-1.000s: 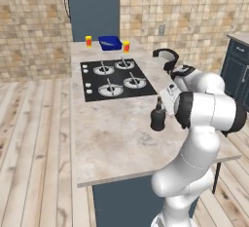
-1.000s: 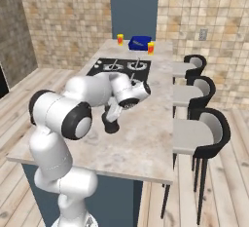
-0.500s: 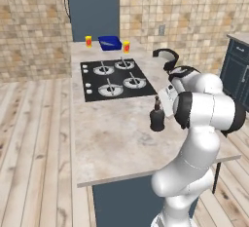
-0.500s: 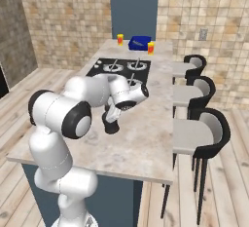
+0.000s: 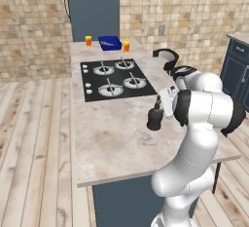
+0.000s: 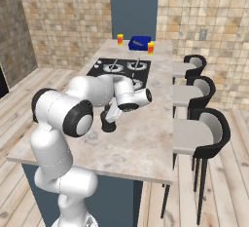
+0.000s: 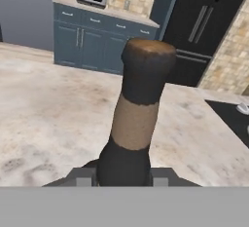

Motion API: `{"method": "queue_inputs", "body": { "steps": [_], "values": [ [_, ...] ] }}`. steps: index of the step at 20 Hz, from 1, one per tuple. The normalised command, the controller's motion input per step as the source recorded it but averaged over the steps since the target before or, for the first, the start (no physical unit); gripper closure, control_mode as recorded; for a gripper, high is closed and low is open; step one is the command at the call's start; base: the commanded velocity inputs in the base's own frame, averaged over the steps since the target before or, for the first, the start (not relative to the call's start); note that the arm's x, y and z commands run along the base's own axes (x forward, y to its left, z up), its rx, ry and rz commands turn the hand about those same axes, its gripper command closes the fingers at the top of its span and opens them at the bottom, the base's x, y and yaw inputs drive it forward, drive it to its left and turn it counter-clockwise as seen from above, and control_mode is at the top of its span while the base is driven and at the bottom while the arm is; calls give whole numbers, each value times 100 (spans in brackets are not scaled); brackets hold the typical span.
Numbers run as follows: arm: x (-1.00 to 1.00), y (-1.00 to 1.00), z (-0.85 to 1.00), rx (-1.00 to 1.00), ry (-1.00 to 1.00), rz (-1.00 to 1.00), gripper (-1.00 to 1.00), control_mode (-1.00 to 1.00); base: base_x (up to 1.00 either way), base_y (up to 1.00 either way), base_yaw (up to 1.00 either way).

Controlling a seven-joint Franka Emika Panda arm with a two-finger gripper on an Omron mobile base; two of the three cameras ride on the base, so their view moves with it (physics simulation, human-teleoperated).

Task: Place the drinks on the dining counter in a tight cluster.

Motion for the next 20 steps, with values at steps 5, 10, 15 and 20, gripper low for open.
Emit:
{"method": "queue_inputs", "body": {
  "steps": [5, 10, 15, 20],
  "values": [
    [0, 0, -3, 7, 0, 0, 100, -100, 0, 0, 0],
    [0, 0, -8, 0, 0, 0, 100, -100, 0, 0, 0],
    [0, 0, -1, -5, 0, 0, 100, -100, 0, 0, 0],
    [0, 0, 0, -5, 0, 0, 100, -100, 0, 0, 0]
  ]
}}
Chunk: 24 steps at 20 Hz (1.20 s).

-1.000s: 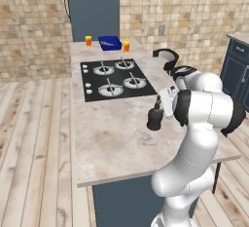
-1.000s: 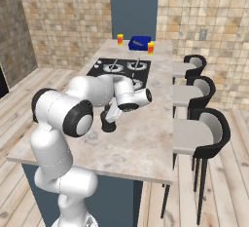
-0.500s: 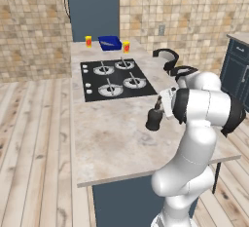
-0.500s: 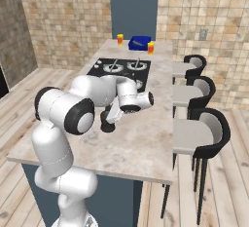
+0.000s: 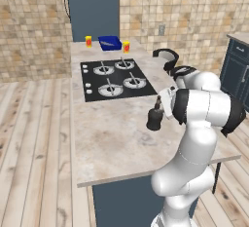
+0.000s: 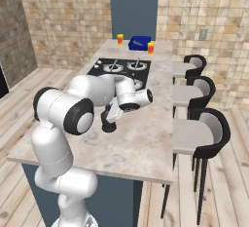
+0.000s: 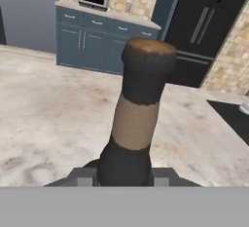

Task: Place the drinks on the dining counter in a tight cluster.

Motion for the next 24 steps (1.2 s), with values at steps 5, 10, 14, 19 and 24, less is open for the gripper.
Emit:
{"method": "queue_inputs", "body": {
  "steps": [5, 10, 14, 19, 24],
  "values": [
    [0, 0, -3, 0, 0, 0, 100, -100, 0, 0, 0],
    [0, 0, 0, 0, 0, 0, -100, -100, 0, 0, 0],
    [0, 0, 0, 0, 0, 0, -100, -100, 0, 0, 0],
    [0, 0, 0, 0, 0, 0, -100, -100, 0, 0, 0],
    [-9, -11, 0, 0, -1, -1, -100, -100, 0, 0, 0]
  ]
}}
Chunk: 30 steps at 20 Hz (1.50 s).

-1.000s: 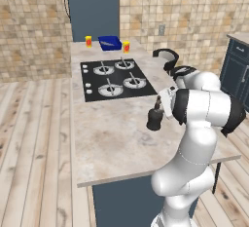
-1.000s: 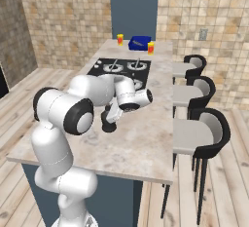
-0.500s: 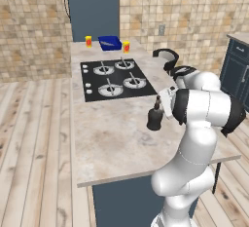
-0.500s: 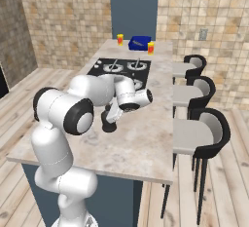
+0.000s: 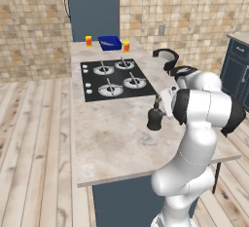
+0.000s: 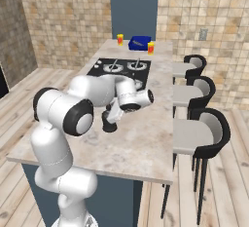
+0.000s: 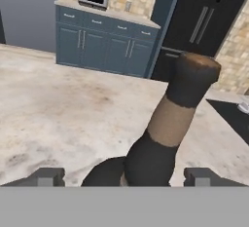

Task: Place the drinks on the dining counter in a tight cluster.

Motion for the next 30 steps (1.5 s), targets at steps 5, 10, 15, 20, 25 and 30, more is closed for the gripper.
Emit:
{"method": "queue_inputs", "body": {
  "steps": [5, 10, 15, 20, 25, 30],
  "values": [
    [-5, -26, 5, 0, -1, -5, -100, -100, 0, 0, 0],
    [-4, -30, 37, 0, 1, -12, -100, -100, 0, 0, 0],
    [-13, -45, 69, 0, 16, -24, -100, -100, 0, 0, 0],
    [-33, -29, 34, -7, 24, -24, -100, -100, 0, 0, 0],
    [-32, 14, 0, -29, 40, -32, -100, -100, 0, 0, 0],
    [-28, 47, 0, -22, 37, -45, -100, -100, 0, 0, 0]
  ]
}}
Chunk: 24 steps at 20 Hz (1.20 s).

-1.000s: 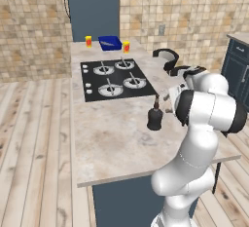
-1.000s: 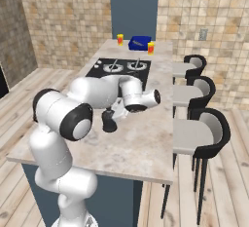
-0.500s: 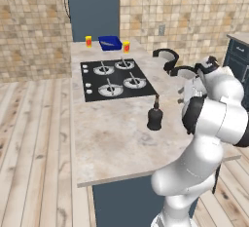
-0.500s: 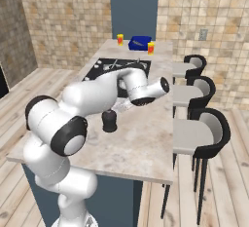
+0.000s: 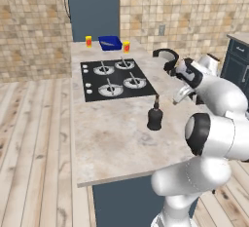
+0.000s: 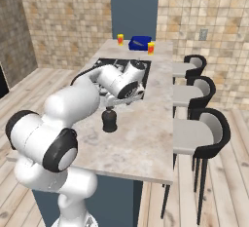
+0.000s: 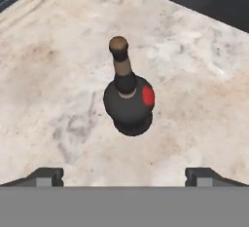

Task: Place the drinks on the dining counter in a tight cluster.

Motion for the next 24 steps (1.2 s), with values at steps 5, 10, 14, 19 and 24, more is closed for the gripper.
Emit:
{"method": "queue_inputs", "body": {
  "steps": [5, 10, 14, 19, 24],
  "values": [
    [-53, 30, 0, -5, 22, -58, -100, -100, 0, 0, 0],
    [-67, 41, 23, -1, 3, -50, -100, -100, 0, 0, 0],
    [-38, 73, 56, -15, -1, -24, -100, -100, 0, 0, 0],
    [-34, 35, 61, -8, -4, -3, -100, -100, 0, 0, 0],
    [-41, 4, 32, 0, -15, 7, -100, -100, 0, 0, 0]
  ]
}}
